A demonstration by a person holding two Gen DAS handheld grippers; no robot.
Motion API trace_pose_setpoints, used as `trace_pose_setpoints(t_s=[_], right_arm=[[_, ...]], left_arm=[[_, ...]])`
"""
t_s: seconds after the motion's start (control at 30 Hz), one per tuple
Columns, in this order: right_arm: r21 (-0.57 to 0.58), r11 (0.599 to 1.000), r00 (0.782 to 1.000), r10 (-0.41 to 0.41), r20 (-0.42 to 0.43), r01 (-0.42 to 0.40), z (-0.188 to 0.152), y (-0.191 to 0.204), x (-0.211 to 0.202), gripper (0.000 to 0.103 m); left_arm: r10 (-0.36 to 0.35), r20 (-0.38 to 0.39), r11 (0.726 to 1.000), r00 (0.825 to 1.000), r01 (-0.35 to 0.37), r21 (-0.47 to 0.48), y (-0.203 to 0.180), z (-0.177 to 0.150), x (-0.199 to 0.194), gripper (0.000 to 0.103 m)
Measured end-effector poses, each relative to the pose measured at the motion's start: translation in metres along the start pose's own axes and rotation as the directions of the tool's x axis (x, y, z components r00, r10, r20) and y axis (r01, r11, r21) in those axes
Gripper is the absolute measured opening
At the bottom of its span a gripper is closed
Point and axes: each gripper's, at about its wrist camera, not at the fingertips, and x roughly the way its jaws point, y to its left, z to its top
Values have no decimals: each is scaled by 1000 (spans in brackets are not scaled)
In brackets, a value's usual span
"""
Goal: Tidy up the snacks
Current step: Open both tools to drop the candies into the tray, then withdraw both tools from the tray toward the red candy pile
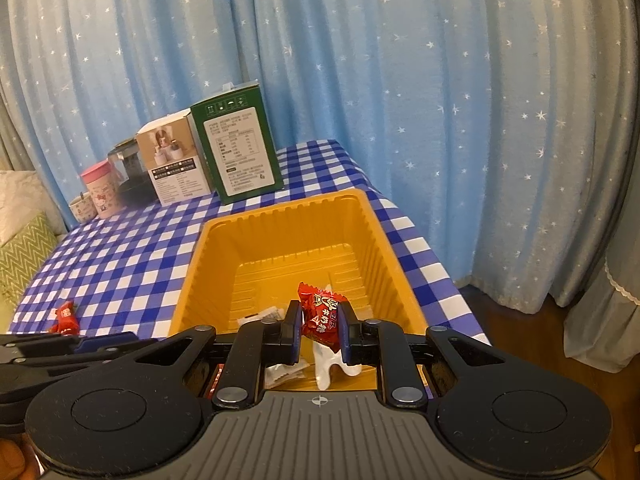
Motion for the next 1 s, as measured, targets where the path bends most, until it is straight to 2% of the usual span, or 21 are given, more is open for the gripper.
trace_pose_setpoints(t_s=[0.17, 0.33, 0.63, 0.8, 0.9, 0.97, 1.0], right_arm=[[-13, 1000, 1000, 21, -6, -21, 4, 8, 6, 19], [43, 996, 997, 74, -12, -73, 9, 4, 12, 19], [76, 997, 1000, 1, -3, -1, 5, -2, -12, 22], [68, 998, 1000, 0, 7, -1, 0, 8, -34, 23], [70, 997, 1000, 13, 9, -14, -6, 16, -46, 31], [67, 998, 1000, 21, 14, -22, -9, 23, -52, 41], [66, 997, 999, 29, 17, -30, -12, 27, -57, 42]], left_arm=[[11, 1, 1000, 1000, -11, -17, 9, -2, -5, 22], [17, -2, 999, 1000, -17, -34, 14, -5, -7, 30], [27, 0, 998, 1000, -27, -51, 18, -15, -25, 35], [35, 7, 997, 999, -35, -64, 19, -23, -45, 45], [45, 11, 997, 999, -44, -67, 21, -28, -59, 47], [52, 12, 996, 999, -51, -69, 24, -33, -69, 48], [57, 14, 996, 998, -56, -71, 26, -35, -74, 50]])
